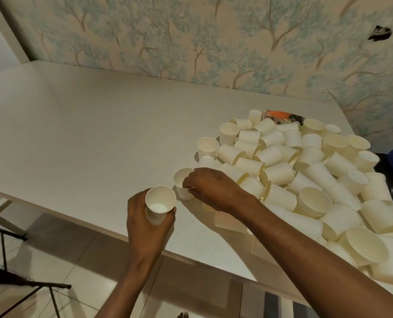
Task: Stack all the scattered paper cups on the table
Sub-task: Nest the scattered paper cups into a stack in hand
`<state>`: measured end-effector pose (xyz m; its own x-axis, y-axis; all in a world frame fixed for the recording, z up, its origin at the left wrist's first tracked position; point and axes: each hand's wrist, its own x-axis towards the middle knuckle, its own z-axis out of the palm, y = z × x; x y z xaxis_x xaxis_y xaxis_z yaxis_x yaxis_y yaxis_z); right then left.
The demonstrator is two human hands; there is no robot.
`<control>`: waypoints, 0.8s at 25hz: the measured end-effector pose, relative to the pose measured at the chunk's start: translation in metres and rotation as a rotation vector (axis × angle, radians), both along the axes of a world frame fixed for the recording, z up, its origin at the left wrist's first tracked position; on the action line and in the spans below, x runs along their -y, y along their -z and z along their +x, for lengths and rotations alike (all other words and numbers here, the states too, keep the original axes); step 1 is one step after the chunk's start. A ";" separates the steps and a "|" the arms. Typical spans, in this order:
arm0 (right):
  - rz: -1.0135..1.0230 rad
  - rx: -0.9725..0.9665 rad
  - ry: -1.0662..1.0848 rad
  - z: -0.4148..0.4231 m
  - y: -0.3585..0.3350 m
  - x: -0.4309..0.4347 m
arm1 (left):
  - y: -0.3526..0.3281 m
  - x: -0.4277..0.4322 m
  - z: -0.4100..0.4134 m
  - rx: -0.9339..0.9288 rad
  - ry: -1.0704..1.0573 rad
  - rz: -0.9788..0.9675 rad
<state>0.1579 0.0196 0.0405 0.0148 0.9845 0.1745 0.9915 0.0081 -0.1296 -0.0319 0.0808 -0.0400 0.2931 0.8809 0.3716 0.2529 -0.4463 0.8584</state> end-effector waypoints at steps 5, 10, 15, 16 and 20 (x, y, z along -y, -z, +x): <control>0.153 -0.032 0.099 -0.010 -0.005 -0.005 | -0.005 -0.033 0.004 0.034 0.069 -0.078; 0.523 -0.203 0.162 -0.031 -0.013 -0.004 | -0.009 -0.051 0.016 0.048 0.142 -0.094; 0.409 -0.241 0.100 -0.049 -0.004 -0.015 | -0.007 -0.057 0.024 0.061 0.252 -0.100; 0.376 -0.252 0.105 -0.050 0.001 -0.017 | -0.006 -0.058 0.026 0.074 0.278 -0.107; 0.145 -0.261 0.114 -0.047 0.016 -0.025 | -0.006 -0.069 0.037 0.084 0.344 -0.114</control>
